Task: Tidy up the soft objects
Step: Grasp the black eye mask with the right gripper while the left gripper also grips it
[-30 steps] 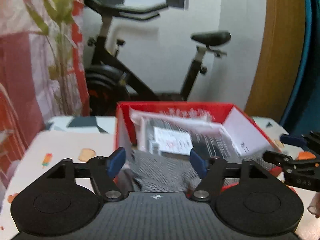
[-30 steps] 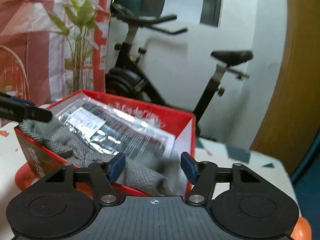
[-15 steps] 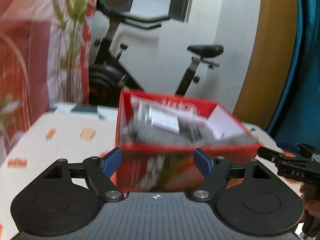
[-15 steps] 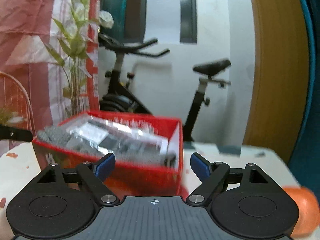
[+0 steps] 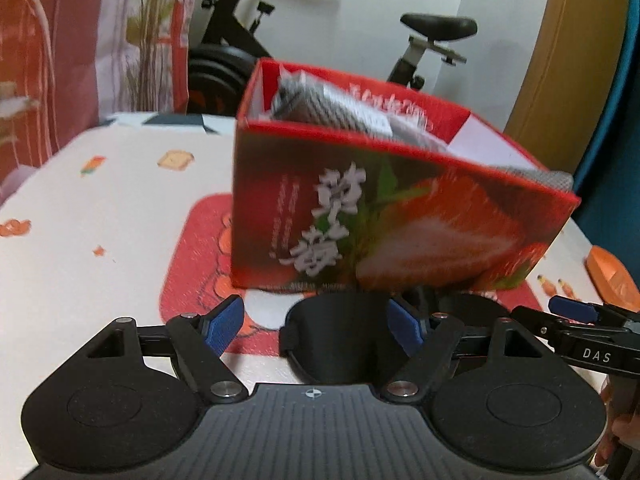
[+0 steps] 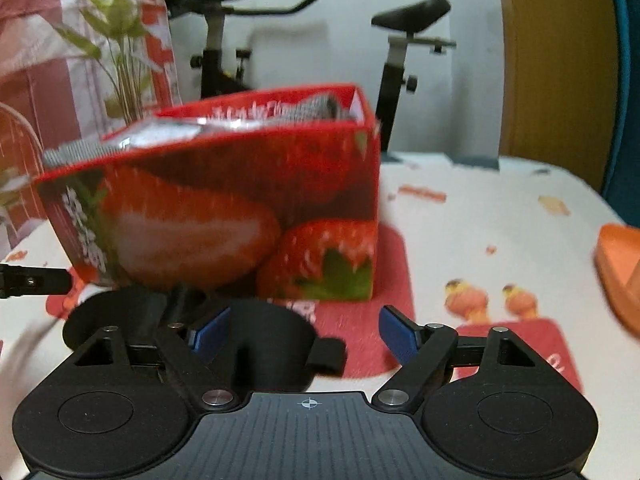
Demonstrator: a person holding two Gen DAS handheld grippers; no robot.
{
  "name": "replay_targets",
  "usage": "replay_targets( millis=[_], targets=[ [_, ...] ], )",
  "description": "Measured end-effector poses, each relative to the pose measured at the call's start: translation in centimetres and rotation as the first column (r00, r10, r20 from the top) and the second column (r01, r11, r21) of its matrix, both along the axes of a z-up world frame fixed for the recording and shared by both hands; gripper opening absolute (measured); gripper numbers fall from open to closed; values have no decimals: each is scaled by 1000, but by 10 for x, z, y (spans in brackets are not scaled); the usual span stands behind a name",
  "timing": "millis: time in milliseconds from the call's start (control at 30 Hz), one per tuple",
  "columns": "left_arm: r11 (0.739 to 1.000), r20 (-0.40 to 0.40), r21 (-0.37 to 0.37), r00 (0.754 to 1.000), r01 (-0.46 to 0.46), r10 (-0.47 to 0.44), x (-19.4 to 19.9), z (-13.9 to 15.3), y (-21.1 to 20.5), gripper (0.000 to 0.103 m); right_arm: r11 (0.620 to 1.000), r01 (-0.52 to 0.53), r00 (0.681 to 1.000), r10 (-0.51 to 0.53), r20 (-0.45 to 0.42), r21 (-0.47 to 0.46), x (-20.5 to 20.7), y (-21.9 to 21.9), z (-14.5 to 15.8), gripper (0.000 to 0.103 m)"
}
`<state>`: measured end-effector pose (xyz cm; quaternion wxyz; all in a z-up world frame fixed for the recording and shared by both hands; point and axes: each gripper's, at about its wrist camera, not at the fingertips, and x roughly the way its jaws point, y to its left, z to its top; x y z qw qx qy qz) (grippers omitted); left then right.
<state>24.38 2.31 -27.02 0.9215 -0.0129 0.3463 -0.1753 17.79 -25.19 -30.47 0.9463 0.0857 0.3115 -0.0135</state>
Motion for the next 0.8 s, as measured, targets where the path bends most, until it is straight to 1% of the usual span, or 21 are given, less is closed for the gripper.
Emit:
replay_targets(
  millis=[133,200,267,367,433,533,600,700,800],
  targets=[
    [1000,-47,5,999,-1,2,12,-13,-3,79,1000,-8,998,8,-58,13,7,4,-10,78],
    [1000,-71,-8,997,-16,15,18,-17,-2,79,999,-4,997,7,-82,33,9,5,-15,78],
    [1000,-86,-22,996,-15,13,19,-21,-1,79,999,-5,997,8,-79,32,8,5,-16,80],
    [999,-98,-23,995,-24,22,20,-27,0,79,1000,-11,996,13,-83,21,11,8,-16,80],
    [999,-90,-36,996,-31,28,19,-28,1,79,1000,-17,996,19,-85,21,12,10,-16,80],
    [999,-80,-27,996,-33,31,17,-29,-2,79,999,-30,995,32,-91,18,15,16,-15,80],
    [999,-83,-31,997,-16,13,16,-28,-4,79,998,-51,994,54,-91,34,16,20,-14,80],
    [997,-98,-78,995,16,-24,15,-28,-6,79,996,-76,993,79,-87,40,18,26,-13,79],
    [997,-100,-79,994,23,-31,13,-29,-10,75,996,-87,992,89,-88,29,20,29,-12,78]
  ],
)
